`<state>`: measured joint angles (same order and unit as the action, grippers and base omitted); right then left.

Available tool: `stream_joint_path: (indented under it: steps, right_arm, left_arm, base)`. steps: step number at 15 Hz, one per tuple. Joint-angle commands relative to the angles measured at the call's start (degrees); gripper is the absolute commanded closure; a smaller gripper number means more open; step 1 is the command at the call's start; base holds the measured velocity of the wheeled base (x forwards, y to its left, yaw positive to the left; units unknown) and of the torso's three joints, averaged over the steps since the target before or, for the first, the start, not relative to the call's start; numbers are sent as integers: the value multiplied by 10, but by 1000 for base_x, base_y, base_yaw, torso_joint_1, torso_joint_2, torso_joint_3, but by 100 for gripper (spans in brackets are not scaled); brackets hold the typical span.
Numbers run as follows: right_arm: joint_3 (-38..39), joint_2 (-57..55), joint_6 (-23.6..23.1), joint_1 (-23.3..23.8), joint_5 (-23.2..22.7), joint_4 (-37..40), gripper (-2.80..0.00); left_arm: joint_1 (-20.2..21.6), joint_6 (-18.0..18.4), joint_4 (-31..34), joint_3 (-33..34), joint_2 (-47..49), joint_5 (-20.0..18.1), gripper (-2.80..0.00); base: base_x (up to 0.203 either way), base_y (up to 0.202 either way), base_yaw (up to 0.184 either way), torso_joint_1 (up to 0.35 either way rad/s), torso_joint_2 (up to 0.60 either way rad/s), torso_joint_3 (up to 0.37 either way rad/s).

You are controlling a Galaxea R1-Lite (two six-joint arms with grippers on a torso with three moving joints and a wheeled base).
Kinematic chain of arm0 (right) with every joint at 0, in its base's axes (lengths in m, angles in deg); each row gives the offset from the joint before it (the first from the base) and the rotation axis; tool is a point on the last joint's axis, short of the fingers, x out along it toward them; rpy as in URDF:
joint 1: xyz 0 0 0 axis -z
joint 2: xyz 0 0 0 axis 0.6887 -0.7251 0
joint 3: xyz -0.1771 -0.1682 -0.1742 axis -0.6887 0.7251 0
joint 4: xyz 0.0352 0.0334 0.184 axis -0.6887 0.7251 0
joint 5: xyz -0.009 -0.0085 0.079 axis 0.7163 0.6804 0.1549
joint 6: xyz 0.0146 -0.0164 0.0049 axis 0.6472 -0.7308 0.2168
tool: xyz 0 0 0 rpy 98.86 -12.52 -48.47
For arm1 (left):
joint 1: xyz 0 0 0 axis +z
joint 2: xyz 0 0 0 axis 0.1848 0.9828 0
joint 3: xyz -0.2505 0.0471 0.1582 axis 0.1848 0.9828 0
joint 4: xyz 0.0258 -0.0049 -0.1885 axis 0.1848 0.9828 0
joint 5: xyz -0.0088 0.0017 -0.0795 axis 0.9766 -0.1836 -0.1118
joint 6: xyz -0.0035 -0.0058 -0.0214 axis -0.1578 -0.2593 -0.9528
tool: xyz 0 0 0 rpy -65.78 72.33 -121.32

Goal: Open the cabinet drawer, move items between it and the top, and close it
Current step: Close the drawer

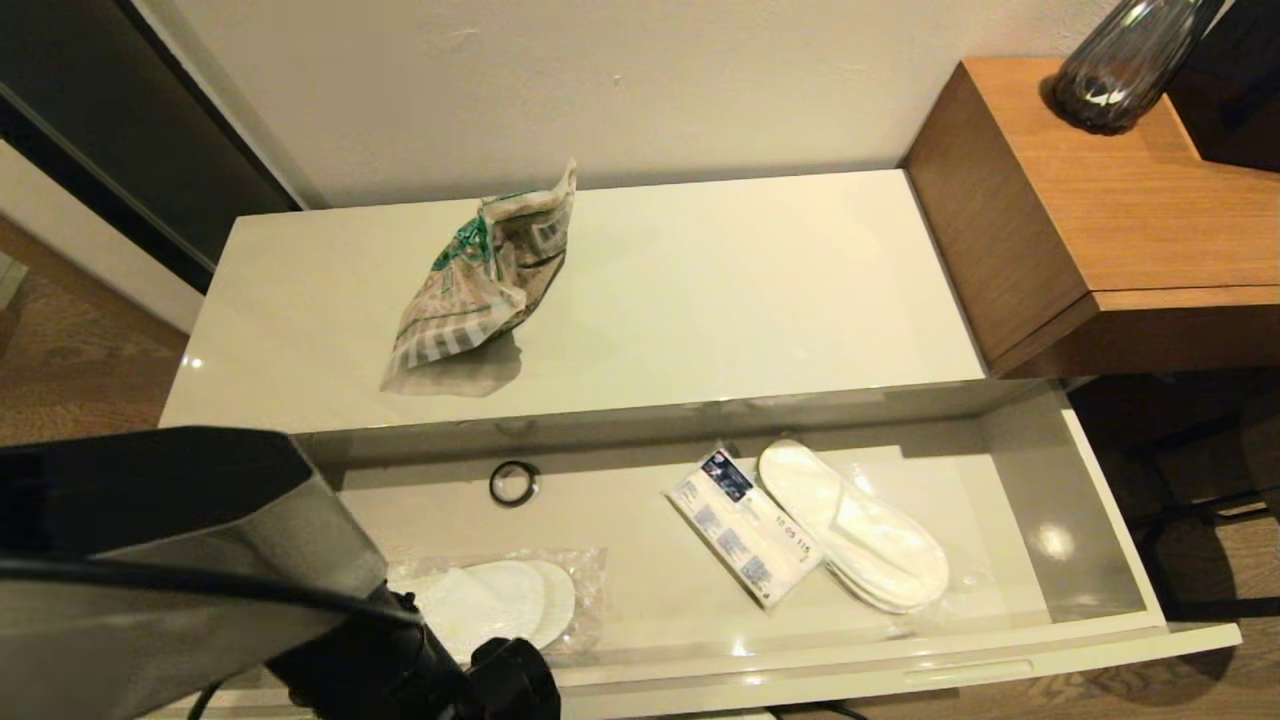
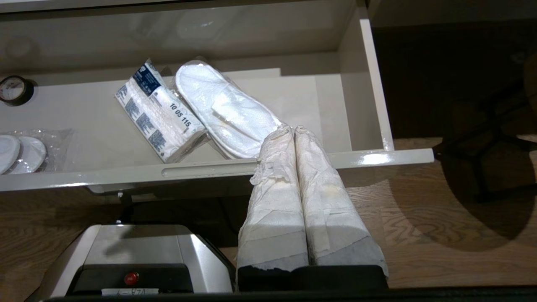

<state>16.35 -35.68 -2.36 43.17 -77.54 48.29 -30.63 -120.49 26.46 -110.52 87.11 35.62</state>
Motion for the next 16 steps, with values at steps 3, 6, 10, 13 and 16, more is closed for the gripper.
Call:
stream_joint_path:
  steps: [3, 6, 10, 13, 16]
  right_arm:
    - [1, -1, 0, 0, 0, 0, 0]
    - [1, -1, 0, 0, 0, 0, 0]
    - [1, -1, 0, 0, 0, -1, 0]
    - [1, -1, 0, 0, 0, 0, 0]
    - [1, -1, 0, 0, 0, 0, 0]
  left_arm:
    - [109, 48, -9, -75, 54, 32, 0]
    - [168, 120, 4, -162, 30, 66, 0]
    - [215, 171, 66, -324, 27, 73, 0]
    - [242, 207, 96, -462, 60, 78, 0]
    - [249, 235, 190, -561, 46, 84, 0]
  base:
    - [0, 0, 0, 0, 0, 0]
    - [0, 0, 0, 0, 0, 0]
    - [0, 0, 0, 0, 0, 0]
    - [0, 0, 0, 0, 0, 0]
    - [0, 0, 0, 12, 7, -4]
